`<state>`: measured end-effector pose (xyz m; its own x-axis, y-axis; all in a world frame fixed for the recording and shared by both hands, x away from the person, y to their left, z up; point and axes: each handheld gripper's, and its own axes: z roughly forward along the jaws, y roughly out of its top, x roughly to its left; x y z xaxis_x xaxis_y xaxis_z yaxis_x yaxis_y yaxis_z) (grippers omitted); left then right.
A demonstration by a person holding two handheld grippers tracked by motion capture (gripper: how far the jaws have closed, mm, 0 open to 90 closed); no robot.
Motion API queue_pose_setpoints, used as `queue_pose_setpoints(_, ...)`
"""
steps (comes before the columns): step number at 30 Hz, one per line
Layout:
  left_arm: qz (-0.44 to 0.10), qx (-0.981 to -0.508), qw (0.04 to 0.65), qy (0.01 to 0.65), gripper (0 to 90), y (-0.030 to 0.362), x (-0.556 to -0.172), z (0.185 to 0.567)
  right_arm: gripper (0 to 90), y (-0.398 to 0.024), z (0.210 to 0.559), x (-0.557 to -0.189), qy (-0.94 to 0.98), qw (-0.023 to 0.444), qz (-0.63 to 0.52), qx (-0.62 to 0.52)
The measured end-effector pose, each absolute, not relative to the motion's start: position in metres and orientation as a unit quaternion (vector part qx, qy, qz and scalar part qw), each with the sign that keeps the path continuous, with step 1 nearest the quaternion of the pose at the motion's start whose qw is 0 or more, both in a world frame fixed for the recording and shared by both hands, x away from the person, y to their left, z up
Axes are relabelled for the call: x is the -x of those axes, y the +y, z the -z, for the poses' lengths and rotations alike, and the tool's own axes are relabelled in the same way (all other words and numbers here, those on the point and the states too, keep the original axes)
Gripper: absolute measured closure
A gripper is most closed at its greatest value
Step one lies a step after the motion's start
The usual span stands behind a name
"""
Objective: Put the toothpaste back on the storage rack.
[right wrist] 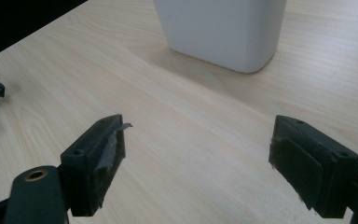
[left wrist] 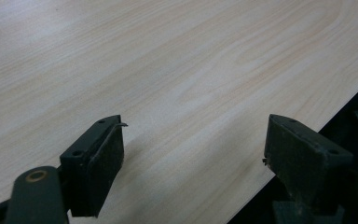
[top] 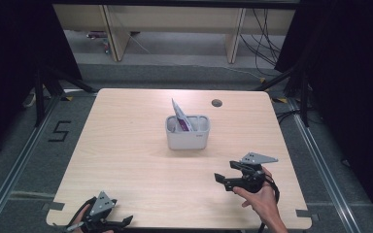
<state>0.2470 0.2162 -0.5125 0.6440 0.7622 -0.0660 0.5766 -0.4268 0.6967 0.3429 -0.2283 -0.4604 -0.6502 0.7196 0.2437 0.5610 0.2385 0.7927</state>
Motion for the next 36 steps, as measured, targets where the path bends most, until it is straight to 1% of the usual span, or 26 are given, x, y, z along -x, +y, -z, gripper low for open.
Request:
queue_pose_setpoints(10,-0.129,-0.839,0.349,0.398,19.4,0.216,-0.247,0.512,18.4,-0.232,0.47,-0.328,0.792,0.087,-0.448,-0.405)
queue_pose_setpoints(11,-0.129,-0.839,0.349,0.398,19.3,0.216,-0.247,0.512,18.3,-0.231,0.472,-0.326,0.788,0.075,-0.453,-0.41)
queue_pose_setpoints(12,-0.129,-0.839,0.348,0.398,19.3,0.216,-0.247,0.512,18.3,-0.232,0.472,-0.326,0.792,0.08,-0.451,-0.403)
queue_pose_setpoints(13,-0.129,-0.839,0.348,0.398,19.3,0.216,-0.247,0.512,18.2,-0.231,0.473,-0.323,0.788,0.07,-0.45,-0.414)
queue_pose_setpoints(14,-0.129,-0.839,0.348,0.397,19.3,0.216,-0.247,0.512,18.2,-0.233,0.473,-0.324,0.794,0.081,-0.449,-0.401)
queue_pose_setpoints(15,-0.129,-0.839,0.348,0.397,19.3,0.216,-0.247,0.512,18.2,-0.23,0.474,-0.321,0.787,0.065,-0.45,-0.417)
queue_pose_setpoints(16,-0.129,-0.839,0.348,0.398,19.3,0.216,-0.247,0.512,18.2,-0.232,0.476,-0.322,0.794,0.073,-0.452,-0.4)
queue_pose_setpoints(17,-0.13,-0.839,0.348,0.398,19.3,0.216,-0.247,0.512,18.0,-0.231,0.476,-0.319,0.791,0.069,-0.45,-0.408)
queue_pose_setpoints(18,-0.13,-0.839,0.348,0.398,19.4,0.216,-0.247,0.512,17.8,-0.232,0.477,-0.32,0.796,0.08,-0.448,-0.4)
queue_pose_setpoints(19,-0.13,-0.839,0.348,0.398,19.3,0.216,-0.247,0.512,17.6,-0.231,0.477,-0.317,0.792,0.065,-0.449,-0.408)
queue_pose_setpoints(21,-0.128,-0.839,0.347,0.399,19.3,0.216,-0.247,0.512,17.3,-0.231,0.478,-0.315,0.792,0.065,-0.447,-0.41)
queue_pose_setpoints(22,-0.129,-0.839,0.347,0.399,19.3,0.216,-0.247,0.512,16.8,-0.233,0.477,-0.315,0.798,0.077,-0.443,-0.402)
queue_pose_setpoints(23,-0.129,-0.839,0.348,0.399,19.3,0.216,-0.247,0.512,16.7,-0.233,0.479,-0.314,0.798,0.078,-0.445,-0.399)
queue_pose_setpoints(25,-0.129,-0.839,0.348,0.399,19.3,0.216,-0.247,0.512,16.7,-0.233,0.478,-0.31,0.796,0.067,-0.438,-0.412)
queue_pose_setpoints(26,-0.128,-0.839,0.347,0.398,19.3,0.216,-0.247,0.512,16.7,-0.235,0.479,-0.311,0.8,0.08,-0.44,-0.401)
queue_pose_setpoints(28,-0.128,-0.839,0.347,0.398,19.4,0.216,-0.247,0.512,16.7,-0.236,0.481,-0.31,0.8,0.058,-0.444,-0.4)
queue_pose_setpoints(32,-0.128,-0.839,0.347,0.399,19.3,0.216,-0.247,0.513,16.4,-0.237,0.482,-0.306,0.799,0.072,-0.439,-0.405)
queue_pose_setpoints(36,-0.128,-0.839,0.347,0.399,19.3,0.216,-0.247,0.513,16.4,-0.237,0.485,-0.3,0.797,0.054,-0.437,-0.414)
